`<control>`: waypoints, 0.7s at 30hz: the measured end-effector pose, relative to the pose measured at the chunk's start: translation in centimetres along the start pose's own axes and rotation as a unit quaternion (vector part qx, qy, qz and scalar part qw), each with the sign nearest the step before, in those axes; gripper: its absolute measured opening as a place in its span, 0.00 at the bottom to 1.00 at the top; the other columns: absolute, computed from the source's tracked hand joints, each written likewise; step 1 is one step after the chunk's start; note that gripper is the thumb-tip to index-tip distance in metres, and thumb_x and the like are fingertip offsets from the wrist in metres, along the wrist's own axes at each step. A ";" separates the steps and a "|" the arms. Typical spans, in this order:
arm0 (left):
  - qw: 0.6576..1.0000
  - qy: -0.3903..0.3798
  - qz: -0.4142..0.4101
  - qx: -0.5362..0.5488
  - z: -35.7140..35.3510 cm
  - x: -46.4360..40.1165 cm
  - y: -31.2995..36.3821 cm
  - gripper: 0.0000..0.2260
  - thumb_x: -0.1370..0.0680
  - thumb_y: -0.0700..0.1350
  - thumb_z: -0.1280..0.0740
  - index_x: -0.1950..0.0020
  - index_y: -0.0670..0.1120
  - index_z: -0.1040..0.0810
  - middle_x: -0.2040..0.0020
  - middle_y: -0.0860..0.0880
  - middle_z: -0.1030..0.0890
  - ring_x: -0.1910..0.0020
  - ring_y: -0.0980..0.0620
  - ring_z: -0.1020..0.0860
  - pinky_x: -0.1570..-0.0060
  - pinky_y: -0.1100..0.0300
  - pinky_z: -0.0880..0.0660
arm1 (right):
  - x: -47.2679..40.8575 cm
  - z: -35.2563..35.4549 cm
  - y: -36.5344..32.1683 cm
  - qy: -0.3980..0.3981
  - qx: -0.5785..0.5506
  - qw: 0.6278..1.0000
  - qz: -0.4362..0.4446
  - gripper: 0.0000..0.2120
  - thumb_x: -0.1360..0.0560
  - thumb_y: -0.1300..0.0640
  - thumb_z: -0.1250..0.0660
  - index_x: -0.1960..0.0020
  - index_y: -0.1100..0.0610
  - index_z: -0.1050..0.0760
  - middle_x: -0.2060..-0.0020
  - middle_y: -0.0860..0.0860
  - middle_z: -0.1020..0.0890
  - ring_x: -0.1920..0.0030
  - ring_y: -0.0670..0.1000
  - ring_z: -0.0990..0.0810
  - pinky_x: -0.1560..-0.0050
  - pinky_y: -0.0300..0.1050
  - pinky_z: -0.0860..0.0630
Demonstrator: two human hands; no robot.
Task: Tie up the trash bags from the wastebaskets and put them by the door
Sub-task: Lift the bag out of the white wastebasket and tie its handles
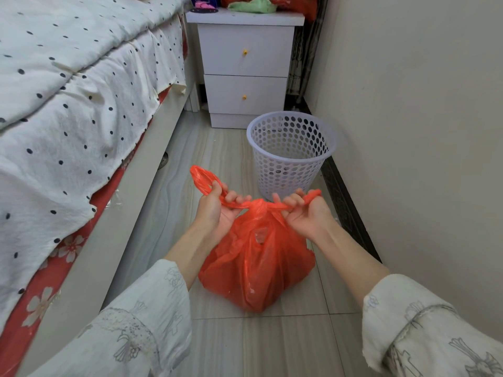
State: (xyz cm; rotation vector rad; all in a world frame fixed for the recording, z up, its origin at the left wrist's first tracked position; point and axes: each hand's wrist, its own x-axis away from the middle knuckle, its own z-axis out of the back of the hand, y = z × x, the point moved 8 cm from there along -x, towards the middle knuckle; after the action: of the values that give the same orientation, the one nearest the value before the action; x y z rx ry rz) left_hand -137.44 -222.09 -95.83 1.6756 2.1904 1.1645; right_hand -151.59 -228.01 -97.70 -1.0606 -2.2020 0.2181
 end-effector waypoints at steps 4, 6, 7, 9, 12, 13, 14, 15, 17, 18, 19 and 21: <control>0.998 0.061 0.006 -0.034 2.9 -0.4 0.3 0.18 0.18 0.50 0.53 0.66 0.47 0.38 0.85 0.54 0.42 0.86 0.58 0.43 0.76 0.67 0.35 | 0.4 2.2 -2.6 0.076 0.200 0.974 0.071 0.13 0.30 0.64 0.52 0.72 0.54 0.45 0.87 0.47 0.44 0.87 0.45 0.48 0.81 0.29 0.48; 0.991 0.100 -0.007 -0.090 5.4 -0.3 0.8 0.17 0.18 0.49 0.52 0.65 0.46 0.38 0.85 0.54 0.43 0.87 0.58 0.45 0.81 0.71 0.39 | 0.6 3.8 -4.4 0.120 0.318 0.929 0.144 0.22 0.19 0.53 0.54 0.73 0.54 0.44 0.87 0.46 0.43 0.87 0.45 0.47 0.80 0.29 0.46; 0.986 0.119 -0.012 -0.116 6.6 -0.3 0.8 0.17 0.18 0.49 0.52 0.65 0.46 0.38 0.85 0.53 0.44 0.87 0.59 0.45 0.82 0.72 0.40 | 0.6 4.7 -5.0 0.139 0.345 0.913 0.167 0.25 0.19 0.48 0.54 0.73 0.55 0.44 0.88 0.46 0.42 0.87 0.45 0.46 0.81 0.29 0.45; 0.976 0.145 -0.019 -0.162 8.2 -0.3 1.0 0.17 0.18 0.48 0.52 0.66 0.46 0.39 0.86 0.55 0.44 0.87 0.59 0.46 0.83 0.72 0.42 | 0.5 6.9 -6.4 0.189 0.367 0.891 0.191 0.25 0.19 0.45 0.53 0.72 0.55 0.42 0.88 0.46 0.41 0.89 0.45 0.45 0.81 0.29 0.43; 0.958 0.163 -0.041 -0.232 9.4 -0.4 1.8 0.17 0.18 0.47 0.52 0.66 0.46 0.39 0.86 0.56 0.43 0.88 0.59 0.45 0.84 0.73 0.43 | 0.9 10.2 -8.8 0.264 0.415 0.846 0.208 0.23 0.20 0.49 0.52 0.72 0.56 0.39 0.82 0.52 0.37 0.89 0.45 0.42 0.80 0.32 0.40; 0.951 0.171 -0.049 -0.252 9.8 -0.3 2.2 0.17 0.18 0.47 0.52 0.66 0.46 0.38 0.86 0.56 0.43 0.88 0.60 0.45 0.83 0.73 0.44 | 1.1 11.1 -9.5 0.281 0.423 0.836 0.209 0.22 0.20 0.51 0.52 0.71 0.56 0.39 0.79 0.53 0.38 0.89 0.46 0.41 0.80 0.32 0.39; 0.942 0.179 -0.060 -0.276 10.2 -0.2 2.6 0.17 0.18 0.47 0.52 0.66 0.46 0.38 0.85 0.55 0.42 0.88 0.60 0.44 0.83 0.74 0.44 | 1.4 11.9 -10.0 0.292 0.429 0.829 0.208 0.21 0.20 0.52 0.52 0.70 0.56 0.39 0.77 0.53 0.39 0.88 0.47 0.41 0.80 0.32 0.39; 0.931 0.187 -0.071 -0.306 10.7 -0.1 2.9 0.17 0.18 0.46 0.51 0.66 0.46 0.38 0.83 0.54 0.42 0.88 0.60 0.44 0.83 0.74 0.44 | 1.6 12.5 -10.3 0.298 0.432 0.826 0.206 0.20 0.20 0.53 0.52 0.70 0.55 0.39 0.76 0.53 0.39 0.88 0.47 0.41 0.80 0.32 0.39; 0.904 0.200 -0.083 -0.368 11.7 0.0 3.0 0.17 0.18 0.46 0.51 0.66 0.46 0.37 0.77 0.49 0.42 0.88 0.59 0.43 0.83 0.73 0.42 | 1.8 13.3 -10.3 0.303 0.441 0.820 0.203 0.20 0.20 0.53 0.52 0.69 0.55 0.38 0.76 0.53 0.38 0.86 0.48 0.39 0.80 0.32 0.39; 0.892 0.207 -0.082 -0.393 12.1 0.0 2.8 0.17 0.18 0.46 0.50 0.67 0.46 0.37 0.75 0.48 0.42 0.87 0.58 0.41 0.84 0.72 0.41 | 1.8 13.3 -10.3 0.304 0.448 0.815 0.207 0.21 0.19 0.51 0.52 0.69 0.55 0.38 0.76 0.53 0.38 0.82 0.49 0.38 0.80 0.32 0.39; 0.883 0.211 -0.076 -0.411 12.5 0.0 2.5 0.17 0.18 0.46 0.50 0.67 0.45 0.36 0.74 0.47 0.41 0.86 0.56 0.39 0.85 0.71 0.41 | 1.6 13.3 -10.2 0.305 0.457 0.808 0.211 0.22 0.19 0.49 0.52 0.69 0.55 0.38 0.76 0.53 0.37 0.79 0.49 0.38 0.79 0.33 0.39; 0.887 0.213 -0.061 -0.406 12.9 0.0 2.0 0.17 0.18 0.47 0.50 0.66 0.45 0.36 0.74 0.46 0.41 0.86 0.56 0.39 0.85 0.70 0.40 | 1.1 13.3 -10.0 0.304 0.485 0.794 0.206 0.23 0.20 0.46 0.53 0.70 0.55 0.39 0.76 0.53 0.36 0.76 0.50 0.37 0.76 0.37 0.39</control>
State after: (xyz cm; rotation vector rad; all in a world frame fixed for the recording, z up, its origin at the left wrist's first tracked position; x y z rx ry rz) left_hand -128.93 -215.65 -103.43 0.9641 1.5406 2.1546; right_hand -166.87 -231.95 -103.07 -0.7983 -0.9857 0.9374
